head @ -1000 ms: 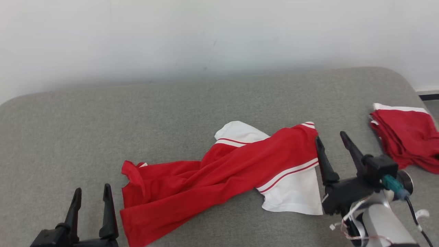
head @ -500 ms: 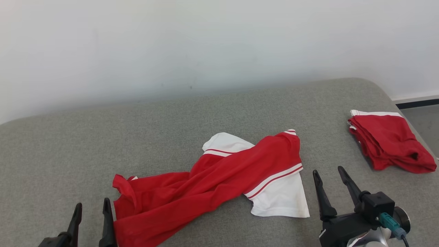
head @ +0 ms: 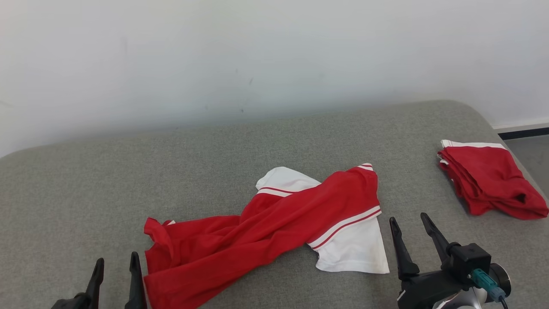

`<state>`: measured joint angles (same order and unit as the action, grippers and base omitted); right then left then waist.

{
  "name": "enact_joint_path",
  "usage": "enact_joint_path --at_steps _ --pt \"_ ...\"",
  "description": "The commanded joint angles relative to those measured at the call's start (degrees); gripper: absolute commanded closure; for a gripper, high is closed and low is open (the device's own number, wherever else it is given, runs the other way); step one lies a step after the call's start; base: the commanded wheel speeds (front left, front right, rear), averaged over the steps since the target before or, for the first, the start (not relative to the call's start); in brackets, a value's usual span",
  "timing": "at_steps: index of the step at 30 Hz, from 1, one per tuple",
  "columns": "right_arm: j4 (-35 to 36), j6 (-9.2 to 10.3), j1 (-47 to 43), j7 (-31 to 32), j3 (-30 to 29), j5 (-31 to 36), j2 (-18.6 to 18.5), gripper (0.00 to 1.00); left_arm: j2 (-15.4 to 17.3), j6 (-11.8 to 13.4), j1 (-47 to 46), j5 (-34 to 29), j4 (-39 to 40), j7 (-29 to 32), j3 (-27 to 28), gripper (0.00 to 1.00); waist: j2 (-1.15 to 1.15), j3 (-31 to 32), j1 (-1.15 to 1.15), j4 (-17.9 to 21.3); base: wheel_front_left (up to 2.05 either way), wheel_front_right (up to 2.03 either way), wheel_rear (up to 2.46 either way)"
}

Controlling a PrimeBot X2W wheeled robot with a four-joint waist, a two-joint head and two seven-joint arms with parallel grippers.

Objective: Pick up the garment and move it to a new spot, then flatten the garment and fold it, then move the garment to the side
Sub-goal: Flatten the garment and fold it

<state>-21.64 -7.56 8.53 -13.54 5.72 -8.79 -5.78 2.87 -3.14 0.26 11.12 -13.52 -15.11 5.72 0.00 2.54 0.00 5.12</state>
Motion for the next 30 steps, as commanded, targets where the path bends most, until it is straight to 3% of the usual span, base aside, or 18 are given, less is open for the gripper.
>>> enact_joint_path --at_steps 1,9,14,21,30 --pt "0.16 0.17 -0.36 0.19 -0.11 0.57 0.14 0.0 0.04 -0.22 0.08 -0.17 -0.16 -0.03 -0.13 0.0 0.0 -0.1 0.0 -0.1 0.0 0.0 0.0" --pt "-0.4 0.17 -0.42 1.24 -0.87 0.66 0.35 0.0 0.03 -0.47 0.24 -0.15 -0.02 -0.03 -0.8 0.0 0.0 -0.28 0.0 -0.35 0.0 0.0 0.0" --pt "-2.98 0.17 -0.16 5.94 -2.04 -0.3 0.73 0.0 0.01 -1.63 2.14 1.23 -2.36 -0.03 -3.83 0.0 0.0 -0.52 0.0 -0.38 0.0 0.0 0.0" --pt "-11.31 0.17 2.65 15.75 -2.59 -0.53 1.65 0.0 0.08 -2.12 1.04 2.1 -10.02 0.52 -6.49 0.0 0.0 -1.87 0.0 -1.65 0.0 0.0 0.0" --pt "-17.88 0.17 5.47 16.43 -2.91 -0.31 2.56 0.0 0.4 -2.99 -3.42 2.54 -14.98 0.24 -8.33 0.0 0.0 -2.59 0.0 -3.05 0.0 0.0 0.0"
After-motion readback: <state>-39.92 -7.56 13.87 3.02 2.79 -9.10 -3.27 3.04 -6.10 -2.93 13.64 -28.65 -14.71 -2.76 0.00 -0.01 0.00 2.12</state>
